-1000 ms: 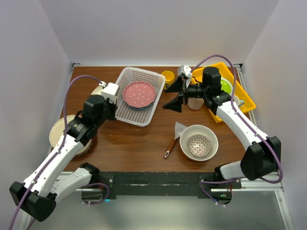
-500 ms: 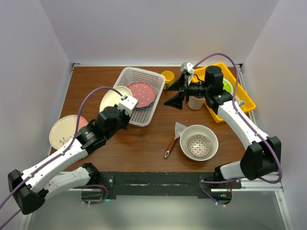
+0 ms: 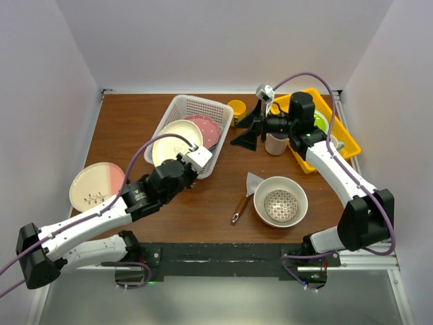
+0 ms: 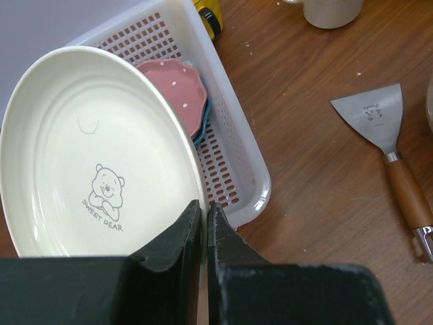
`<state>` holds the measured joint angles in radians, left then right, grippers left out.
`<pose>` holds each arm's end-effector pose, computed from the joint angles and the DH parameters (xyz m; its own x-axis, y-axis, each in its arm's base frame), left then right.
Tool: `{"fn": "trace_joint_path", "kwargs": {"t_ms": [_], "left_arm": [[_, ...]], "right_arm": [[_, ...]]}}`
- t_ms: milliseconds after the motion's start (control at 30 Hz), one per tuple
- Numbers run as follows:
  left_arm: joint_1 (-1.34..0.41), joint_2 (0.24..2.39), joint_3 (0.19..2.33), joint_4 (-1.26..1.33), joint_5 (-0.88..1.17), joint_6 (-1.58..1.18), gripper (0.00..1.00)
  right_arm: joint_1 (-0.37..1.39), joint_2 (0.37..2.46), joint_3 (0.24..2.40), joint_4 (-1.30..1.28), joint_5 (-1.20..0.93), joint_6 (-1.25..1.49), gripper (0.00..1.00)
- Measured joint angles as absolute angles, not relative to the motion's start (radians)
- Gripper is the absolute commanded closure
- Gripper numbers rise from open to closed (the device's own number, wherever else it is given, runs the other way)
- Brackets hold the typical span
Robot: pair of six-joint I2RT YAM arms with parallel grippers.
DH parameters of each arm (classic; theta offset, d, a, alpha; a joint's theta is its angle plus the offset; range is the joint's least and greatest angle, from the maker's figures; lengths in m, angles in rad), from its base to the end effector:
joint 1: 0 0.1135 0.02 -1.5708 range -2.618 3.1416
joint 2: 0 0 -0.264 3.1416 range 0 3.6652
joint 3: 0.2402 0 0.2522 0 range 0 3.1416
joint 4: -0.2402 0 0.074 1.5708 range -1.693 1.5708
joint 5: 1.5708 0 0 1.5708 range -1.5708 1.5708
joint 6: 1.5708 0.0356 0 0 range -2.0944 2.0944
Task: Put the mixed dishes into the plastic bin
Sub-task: Pick up the plate from the corner of the board.
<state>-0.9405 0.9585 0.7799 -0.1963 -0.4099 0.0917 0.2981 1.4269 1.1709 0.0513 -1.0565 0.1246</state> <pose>0.1407 -0.1687 0.3060 -0.1671 0.3715 -0.9133 0.5399 0.8095 0.2305 0.3005 0.1248 0.3522 -0.3120 -0.0319 -0.9495 -0.9278 0.2256 0.2973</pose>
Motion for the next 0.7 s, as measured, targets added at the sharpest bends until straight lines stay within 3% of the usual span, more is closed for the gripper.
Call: {"fn": "trace_joint_path", "kwargs": {"t_ms": [367, 700], "left_arm": [[-1.006, 1.072, 0.776, -0.112, -0.428, 0.149, 1.0], [-1.062, 1.173, 0.813, -0.057, -0.451, 0.178, 1.0]], "right_arm": [[0.315, 1.438, 1.171, 0.068, -0.975, 0.191, 0.02], [0.476, 1.501, 1.183, 0.013, -0.564, 0.27, 0.03]]}}
